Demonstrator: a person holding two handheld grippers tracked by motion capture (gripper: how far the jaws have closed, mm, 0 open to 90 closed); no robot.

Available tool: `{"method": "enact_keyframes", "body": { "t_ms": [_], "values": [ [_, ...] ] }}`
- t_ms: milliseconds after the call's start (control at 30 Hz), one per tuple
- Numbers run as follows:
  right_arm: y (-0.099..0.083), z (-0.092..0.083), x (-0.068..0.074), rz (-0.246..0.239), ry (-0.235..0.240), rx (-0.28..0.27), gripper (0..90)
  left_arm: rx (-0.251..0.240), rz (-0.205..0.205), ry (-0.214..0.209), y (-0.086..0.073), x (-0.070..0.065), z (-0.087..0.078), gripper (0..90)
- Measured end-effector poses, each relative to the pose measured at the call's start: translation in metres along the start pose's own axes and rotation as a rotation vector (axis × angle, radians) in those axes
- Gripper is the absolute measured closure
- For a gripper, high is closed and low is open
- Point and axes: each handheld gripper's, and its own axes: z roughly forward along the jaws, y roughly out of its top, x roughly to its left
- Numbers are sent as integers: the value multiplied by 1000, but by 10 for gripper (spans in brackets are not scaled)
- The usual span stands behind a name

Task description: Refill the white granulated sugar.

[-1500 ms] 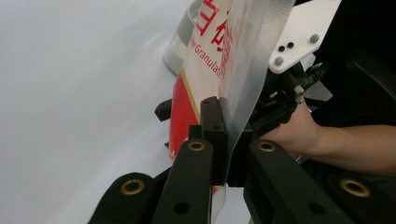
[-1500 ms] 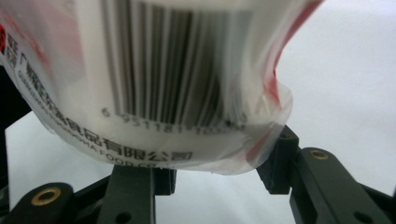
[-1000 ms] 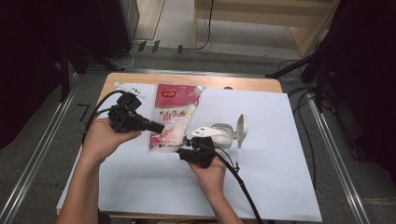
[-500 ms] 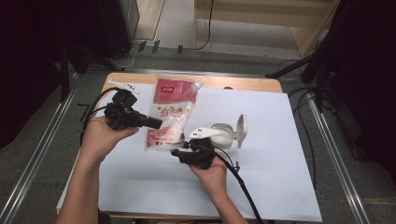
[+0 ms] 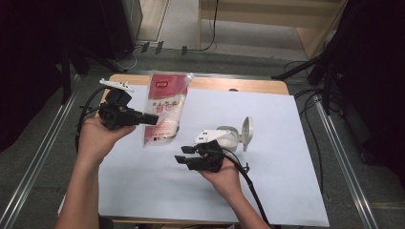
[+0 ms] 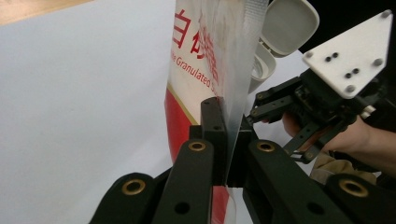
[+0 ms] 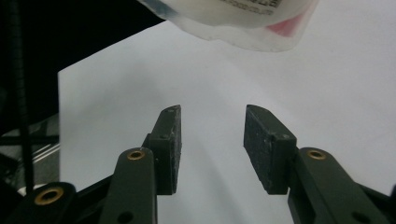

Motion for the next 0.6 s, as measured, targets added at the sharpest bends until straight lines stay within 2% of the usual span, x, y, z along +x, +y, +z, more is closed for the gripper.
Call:
{"method": "enact_keyframes", "body": {
  "t_ms": [100,133,167,300,400,533,600],
  "values": [
    [1,-7,-2,-10,33,-3,573,-5,-20,15,0,1,2,900],
    [1,-9,-3,-9,40,-2,573,-7,-15,11,0,3,2,900],
    [1,-12,-4,-12,55,-6,573,-8,-11,27,0,3,3,900],
    [0,-22,-6,-37,86,-8,559,-10,-35,28,-3,8,8,900],
    [0,-28,-8,-54,93,-11,545,-17,-30,48,-3,10,11,900],
    [-3,-35,-12,-54,115,1,540,-29,-30,45,-4,15,15,900],
    [-6,-38,-15,-65,109,18,538,-34,-30,53,-4,17,18,900]
  ]
}}
